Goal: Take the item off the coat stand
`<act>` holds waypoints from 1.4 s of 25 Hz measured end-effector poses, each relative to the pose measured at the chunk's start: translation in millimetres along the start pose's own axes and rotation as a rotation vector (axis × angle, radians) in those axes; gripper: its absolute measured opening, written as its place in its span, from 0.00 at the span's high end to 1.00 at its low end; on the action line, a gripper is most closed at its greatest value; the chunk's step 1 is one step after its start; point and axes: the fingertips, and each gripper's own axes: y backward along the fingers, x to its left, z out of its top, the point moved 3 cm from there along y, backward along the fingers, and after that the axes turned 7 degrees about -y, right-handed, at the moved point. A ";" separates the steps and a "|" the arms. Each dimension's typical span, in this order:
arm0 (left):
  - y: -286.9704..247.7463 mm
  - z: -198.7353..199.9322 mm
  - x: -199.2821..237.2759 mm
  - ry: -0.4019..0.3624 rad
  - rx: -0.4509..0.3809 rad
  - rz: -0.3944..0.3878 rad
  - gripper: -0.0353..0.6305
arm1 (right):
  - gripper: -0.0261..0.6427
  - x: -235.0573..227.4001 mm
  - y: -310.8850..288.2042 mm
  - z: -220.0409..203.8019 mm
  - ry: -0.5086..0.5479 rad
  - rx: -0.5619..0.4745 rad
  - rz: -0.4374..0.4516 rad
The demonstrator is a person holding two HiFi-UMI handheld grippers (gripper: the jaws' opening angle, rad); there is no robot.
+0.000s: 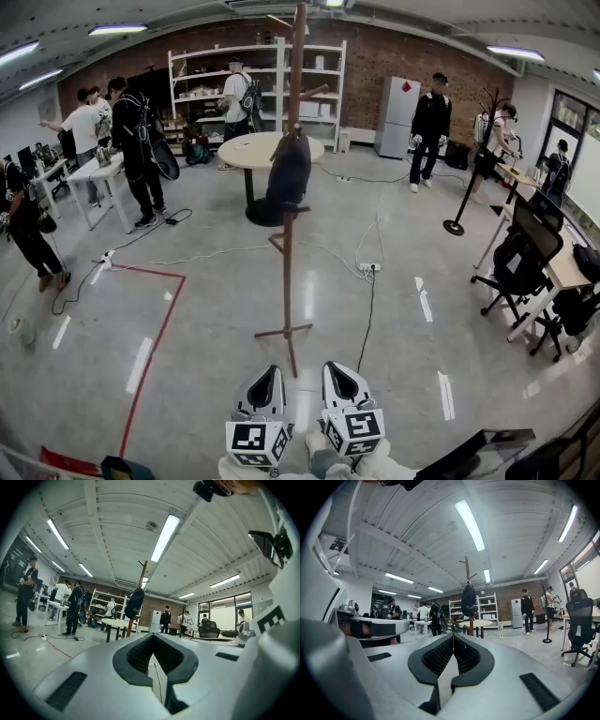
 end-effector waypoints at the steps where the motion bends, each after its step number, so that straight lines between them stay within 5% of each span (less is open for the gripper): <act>1: -1.6 0.7 1.4 -0.002 0.000 0.003 0.95 | 0.94 0.1 -2.6 0.6 0.002 -0.001 0.001; 35: -141.7 -3.3 16.8 -0.026 0.050 0.079 0.95 | 0.94 -79.1 -135.4 25.6 -0.032 0.012 0.104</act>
